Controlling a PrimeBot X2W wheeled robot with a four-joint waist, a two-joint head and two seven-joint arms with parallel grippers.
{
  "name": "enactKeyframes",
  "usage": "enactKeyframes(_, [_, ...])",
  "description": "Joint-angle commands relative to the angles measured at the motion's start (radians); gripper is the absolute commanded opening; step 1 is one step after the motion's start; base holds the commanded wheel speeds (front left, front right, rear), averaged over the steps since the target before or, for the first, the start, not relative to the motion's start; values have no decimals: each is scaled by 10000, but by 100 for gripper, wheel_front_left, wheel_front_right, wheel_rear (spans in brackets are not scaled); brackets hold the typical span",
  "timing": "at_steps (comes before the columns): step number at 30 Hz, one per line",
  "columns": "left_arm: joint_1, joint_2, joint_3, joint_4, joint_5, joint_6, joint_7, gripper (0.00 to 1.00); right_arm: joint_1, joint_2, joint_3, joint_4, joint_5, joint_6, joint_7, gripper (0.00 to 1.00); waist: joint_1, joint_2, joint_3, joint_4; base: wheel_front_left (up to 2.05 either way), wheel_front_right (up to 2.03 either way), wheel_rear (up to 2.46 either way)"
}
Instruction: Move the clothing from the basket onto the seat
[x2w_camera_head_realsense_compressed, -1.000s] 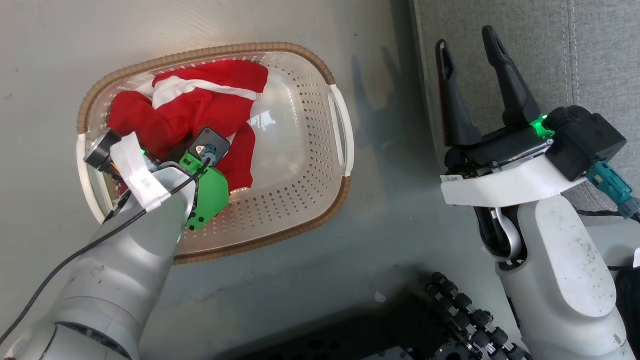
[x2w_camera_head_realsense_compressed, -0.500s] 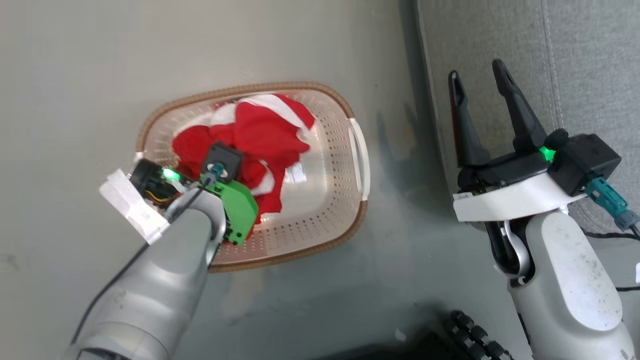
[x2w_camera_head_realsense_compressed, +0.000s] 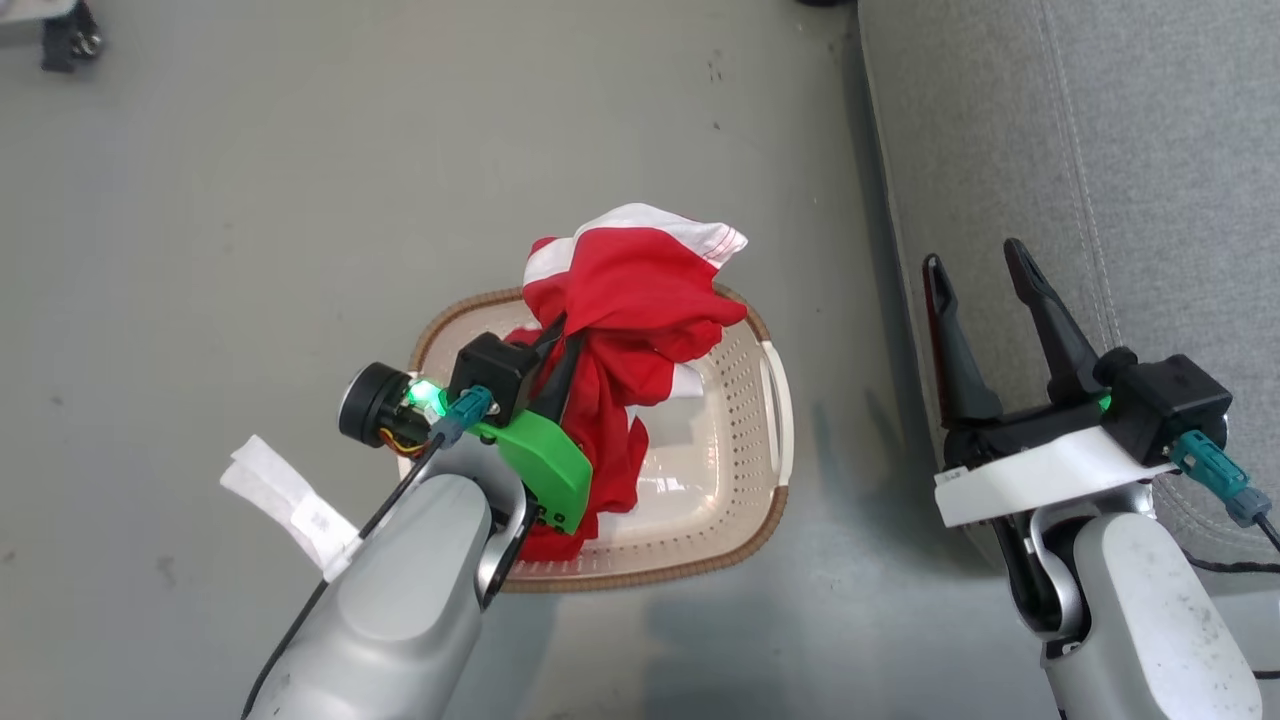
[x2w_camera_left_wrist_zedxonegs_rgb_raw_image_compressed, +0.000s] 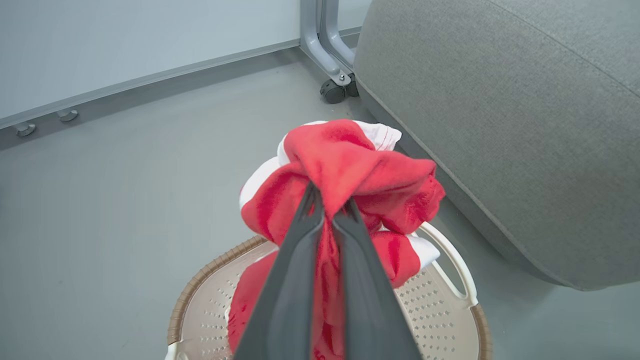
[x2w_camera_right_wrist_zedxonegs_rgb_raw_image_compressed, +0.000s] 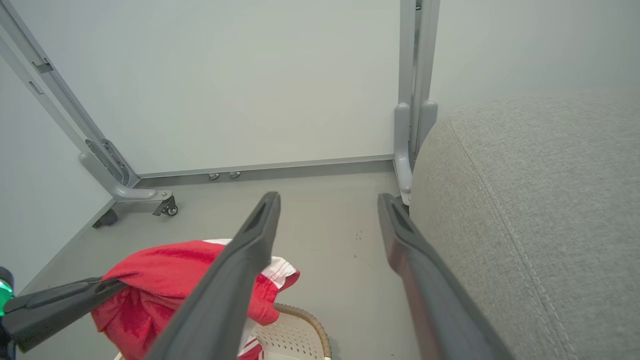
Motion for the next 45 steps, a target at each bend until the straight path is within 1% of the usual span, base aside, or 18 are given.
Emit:
enactKeyframes(1, [324, 14, 137, -328, -58, -21, -36, 0, 258, 19, -53, -57, -78, 1, 72, 100, 0, 0, -1132, 660, 0, 0, 0])
enactKeyframes(8, [1286, 17, 1063, -2495, 24, 15, -37, 0, 919, 112, -224, -351, -188, 1, 442, 100, 0, 0, -2031, 911, 0, 0, 0])
enactKeyframes(13, [1867, 16, 1768, -4053, 180, -54, -36, 0, 1385, 152, -367, -508, -216, 1, 680, 100, 0, 0, -2611, 1086, 0, 0, 0])
enactKeyframes(17, [2269, 19, 2255, -5137, 341, -113, -36, 0, 1674, 194, -396, -656, -257, 1, 859, 100, 0, 0, -2945, 1135, 0, 0, 0])
enactKeyframes(23, [2864, 44, 2837, -6294, 454, -266, -25, 0, 2020, 257, -336, -863, -284, 1, 1095, 100, 0, 0, -3384, 1086, 0, 0, 0])
enactKeyframes(27, [3332, 114, 2981, -6887, 515, -355, -24, 0, 2287, 323, -312, -1021, -230, 1, 1206, 100, 0, 0, -3697, 1025, 0, 0, 0])
enactKeyframes(31, [3784, 188, 2851, -7376, 553, -415, -24, 0, 2556, 371, -269, -1124, -233, 1, 1328, 100, 0, 0, -3945, 955, 0, 0, 0])
enactKeyframes(45, [4864, 260, 2367, -7854, 211, -413, 12, 0, 3313, 471, -118, -1307, -197, 1, 1658, 100, 0, 0, -4627, 816, 0, 0, 0])
